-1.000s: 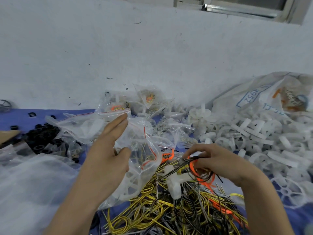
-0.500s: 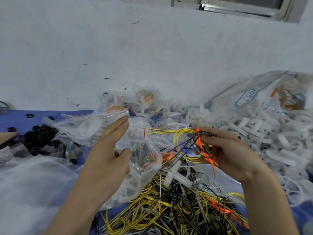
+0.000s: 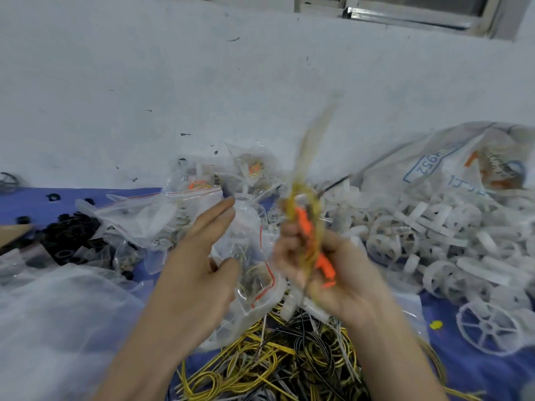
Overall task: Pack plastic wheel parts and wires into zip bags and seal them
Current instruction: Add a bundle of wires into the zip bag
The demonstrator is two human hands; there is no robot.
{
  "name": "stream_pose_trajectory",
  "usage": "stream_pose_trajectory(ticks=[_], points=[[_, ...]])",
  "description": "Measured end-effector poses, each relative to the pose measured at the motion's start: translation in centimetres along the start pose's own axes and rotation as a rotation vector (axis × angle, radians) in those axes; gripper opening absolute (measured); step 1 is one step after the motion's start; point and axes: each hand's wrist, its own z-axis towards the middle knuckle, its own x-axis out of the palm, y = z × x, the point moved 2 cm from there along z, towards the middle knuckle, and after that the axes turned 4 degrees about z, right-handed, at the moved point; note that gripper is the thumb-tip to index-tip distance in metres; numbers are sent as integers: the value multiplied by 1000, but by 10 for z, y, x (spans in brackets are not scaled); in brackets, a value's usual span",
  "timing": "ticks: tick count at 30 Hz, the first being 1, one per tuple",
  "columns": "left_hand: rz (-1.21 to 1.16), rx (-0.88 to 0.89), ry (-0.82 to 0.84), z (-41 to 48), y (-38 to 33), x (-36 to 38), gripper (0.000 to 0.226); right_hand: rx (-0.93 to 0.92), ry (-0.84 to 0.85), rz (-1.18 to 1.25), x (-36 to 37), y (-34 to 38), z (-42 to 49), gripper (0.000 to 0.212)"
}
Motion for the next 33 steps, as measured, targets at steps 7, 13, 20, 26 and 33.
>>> stream_pose_trajectory(ticks=[7,13,20,26,33], points=[[-70,156,133,-4,-6,6,68,49,-188,-792,-13,-64,15,39],[11,179,211,-4,-4,3,67,56,-317,-690,-23,-46,20,34],[-7,76,188,20,2,-3,46,141,-218,-487,-9,-14,4,40],[-32,25,159,-12,-10,-9,67,95,-81,-832,6,-4,-12,36],[-24,19,159,-10,-15,-4,71,57,78,-1781,4,-14,-14,22]])
